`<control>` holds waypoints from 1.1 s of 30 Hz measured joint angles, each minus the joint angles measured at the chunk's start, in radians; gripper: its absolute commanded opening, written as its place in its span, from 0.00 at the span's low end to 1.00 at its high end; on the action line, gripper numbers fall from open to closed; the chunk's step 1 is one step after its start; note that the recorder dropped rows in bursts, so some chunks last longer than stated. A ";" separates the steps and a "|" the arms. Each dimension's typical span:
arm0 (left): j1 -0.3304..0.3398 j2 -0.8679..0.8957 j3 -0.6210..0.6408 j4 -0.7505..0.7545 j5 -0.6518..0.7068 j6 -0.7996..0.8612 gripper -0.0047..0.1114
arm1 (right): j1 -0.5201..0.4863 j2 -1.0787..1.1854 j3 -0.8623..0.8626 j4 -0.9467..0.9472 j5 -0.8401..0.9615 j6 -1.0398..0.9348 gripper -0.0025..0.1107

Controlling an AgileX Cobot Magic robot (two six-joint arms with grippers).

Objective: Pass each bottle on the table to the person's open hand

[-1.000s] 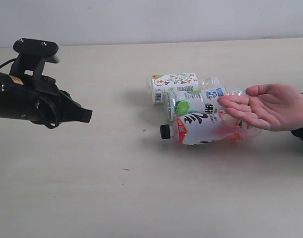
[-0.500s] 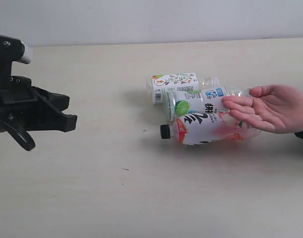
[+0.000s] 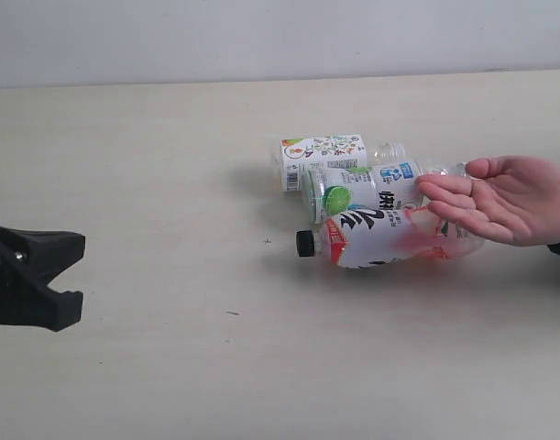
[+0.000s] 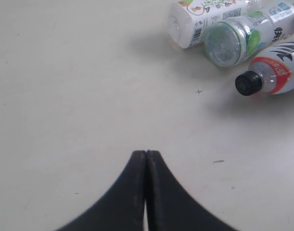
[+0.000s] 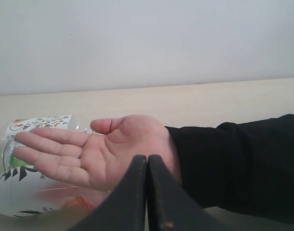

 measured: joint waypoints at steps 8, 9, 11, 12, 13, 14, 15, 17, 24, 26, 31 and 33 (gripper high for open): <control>0.000 -0.042 0.032 0.000 -0.004 0.000 0.04 | 0.000 0.000 0.000 0.000 0.000 0.000 0.02; 0.000 -0.042 0.032 0.000 -0.004 0.000 0.04 | 0.000 0.000 0.000 0.000 0.000 0.000 0.02; 0.000 -0.042 0.032 0.000 -0.004 0.000 0.04 | 0.000 0.000 0.000 0.000 -0.008 0.000 0.02; 0.000 -0.042 0.032 0.000 -0.004 0.000 0.04 | 0.000 0.000 0.000 0.000 -0.012 0.000 0.02; 0.000 -0.042 0.032 0.000 -0.004 0.000 0.04 | 0.000 0.000 0.000 0.000 -0.018 0.000 0.02; 0.000 -0.042 0.032 0.000 -0.004 0.000 0.04 | 0.000 0.000 0.000 0.000 -0.020 0.000 0.02; 0.000 -0.042 0.032 0.002 -0.004 0.000 0.04 | 0.000 0.000 0.000 0.011 -0.022 0.000 0.02; 0.000 -0.042 0.032 0.011 -0.004 0.000 0.04 | 0.000 0.000 0.000 0.053 -0.050 0.000 0.02; 0.000 -0.042 0.032 0.013 -0.004 0.000 0.04 | 0.000 0.000 0.000 0.218 -0.160 0.008 0.02; 0.000 -0.042 0.032 0.013 -0.004 0.000 0.04 | 0.000 0.000 0.000 0.225 -0.191 0.021 0.02; 0.000 -0.042 0.032 0.013 -0.004 0.000 0.04 | 0.000 0.000 0.000 0.227 -0.273 0.035 0.02; 0.000 -0.042 0.032 0.013 -0.004 0.000 0.04 | 0.000 0.000 0.000 0.229 -0.325 0.046 0.02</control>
